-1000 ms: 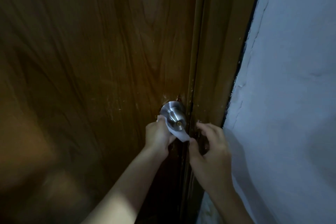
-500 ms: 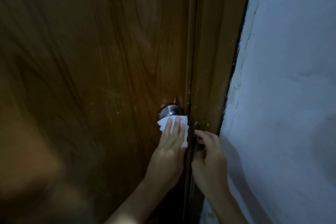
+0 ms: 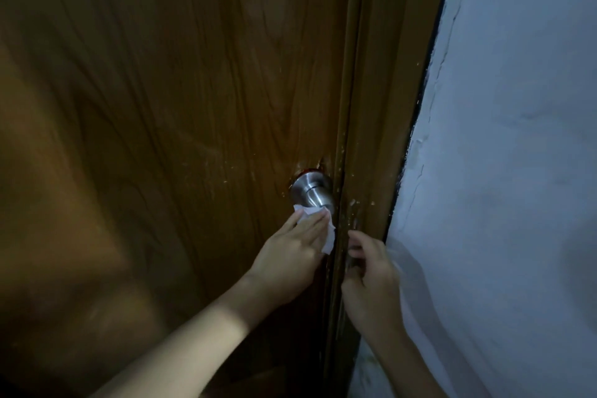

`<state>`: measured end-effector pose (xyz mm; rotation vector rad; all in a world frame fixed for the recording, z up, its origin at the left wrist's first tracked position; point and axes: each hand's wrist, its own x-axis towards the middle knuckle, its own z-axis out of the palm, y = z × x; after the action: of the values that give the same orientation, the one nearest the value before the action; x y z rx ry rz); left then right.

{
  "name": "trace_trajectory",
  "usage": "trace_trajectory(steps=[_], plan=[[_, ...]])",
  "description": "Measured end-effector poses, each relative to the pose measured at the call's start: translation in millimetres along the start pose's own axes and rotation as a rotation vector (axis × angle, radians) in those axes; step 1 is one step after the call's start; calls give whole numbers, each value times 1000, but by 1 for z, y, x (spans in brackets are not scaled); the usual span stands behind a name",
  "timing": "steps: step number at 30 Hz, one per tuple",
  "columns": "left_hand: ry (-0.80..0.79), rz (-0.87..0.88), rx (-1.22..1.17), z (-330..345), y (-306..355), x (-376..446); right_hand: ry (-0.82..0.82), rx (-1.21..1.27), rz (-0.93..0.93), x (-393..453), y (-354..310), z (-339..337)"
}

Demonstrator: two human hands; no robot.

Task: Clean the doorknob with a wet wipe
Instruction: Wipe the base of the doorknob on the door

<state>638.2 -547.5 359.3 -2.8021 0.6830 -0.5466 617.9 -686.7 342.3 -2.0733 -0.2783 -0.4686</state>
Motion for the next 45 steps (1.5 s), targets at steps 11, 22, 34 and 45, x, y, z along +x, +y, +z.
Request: trace_trajectory(steps=[11,22,34,45], plan=[[232,-753,-2019,-71,9,-30,-71,298,238,-47,-40,-22],[52,-737,-2223,-122,89,-130,89,539,162,-164,-87,-67],[-69,-591,-1837,-148,192,-205,264,598,339,-285,-74,-151],[-298,-548,-1596,-84,352,-192,320,459,541,-369,40,-241]])
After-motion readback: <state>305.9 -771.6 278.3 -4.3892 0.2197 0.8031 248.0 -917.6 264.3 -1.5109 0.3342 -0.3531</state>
